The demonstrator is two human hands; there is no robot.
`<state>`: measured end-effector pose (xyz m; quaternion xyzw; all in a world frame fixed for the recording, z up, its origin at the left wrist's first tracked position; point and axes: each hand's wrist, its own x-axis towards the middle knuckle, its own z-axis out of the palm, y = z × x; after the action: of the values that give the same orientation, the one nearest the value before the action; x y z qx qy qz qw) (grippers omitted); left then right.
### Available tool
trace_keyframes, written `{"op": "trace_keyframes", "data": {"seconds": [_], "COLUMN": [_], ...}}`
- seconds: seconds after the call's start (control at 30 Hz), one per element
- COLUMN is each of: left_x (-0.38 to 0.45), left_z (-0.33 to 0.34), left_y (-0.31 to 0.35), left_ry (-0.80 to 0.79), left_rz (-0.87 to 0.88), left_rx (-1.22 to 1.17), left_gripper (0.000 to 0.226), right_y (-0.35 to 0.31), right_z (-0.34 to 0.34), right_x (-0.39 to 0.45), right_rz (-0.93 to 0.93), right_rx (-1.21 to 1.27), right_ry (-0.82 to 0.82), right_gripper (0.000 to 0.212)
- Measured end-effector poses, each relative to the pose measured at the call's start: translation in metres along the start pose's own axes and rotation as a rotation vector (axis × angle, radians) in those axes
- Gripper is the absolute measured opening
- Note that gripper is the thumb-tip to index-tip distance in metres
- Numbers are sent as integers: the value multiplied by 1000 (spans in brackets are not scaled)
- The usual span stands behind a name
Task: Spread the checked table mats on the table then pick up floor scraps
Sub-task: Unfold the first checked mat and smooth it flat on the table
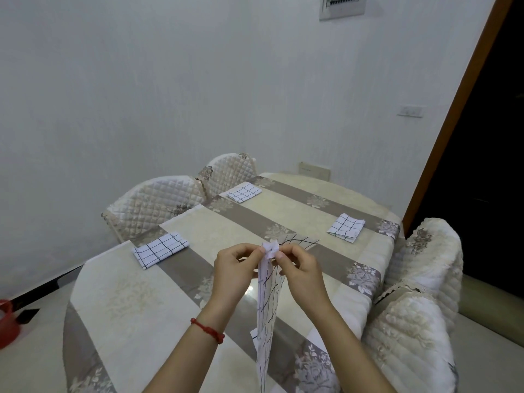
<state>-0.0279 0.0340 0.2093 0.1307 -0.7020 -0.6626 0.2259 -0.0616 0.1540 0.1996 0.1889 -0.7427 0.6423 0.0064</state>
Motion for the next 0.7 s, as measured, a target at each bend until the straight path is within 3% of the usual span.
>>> {"op": "trace_keyframes", "data": {"seconds": [0.23, 0.53, 0.7], "left_x": [23, 82, 111], "left_z": [-31, -101, -141], "left_y": [-21, -47, -53], "left_ry": [178, 318, 382], "left_rz": [-52, -105, -114], "left_rx": [-4, 48, 115], "left_gripper": [22, 24, 19], "right_y": [13, 35, 38], "right_z": [-15, -36, -42], "right_x": [9, 56, 92], "right_rz": [183, 262, 277], "right_rx": [94, -162, -310], "right_ry": [161, 337, 338], "right_gripper": [23, 24, 18]}}
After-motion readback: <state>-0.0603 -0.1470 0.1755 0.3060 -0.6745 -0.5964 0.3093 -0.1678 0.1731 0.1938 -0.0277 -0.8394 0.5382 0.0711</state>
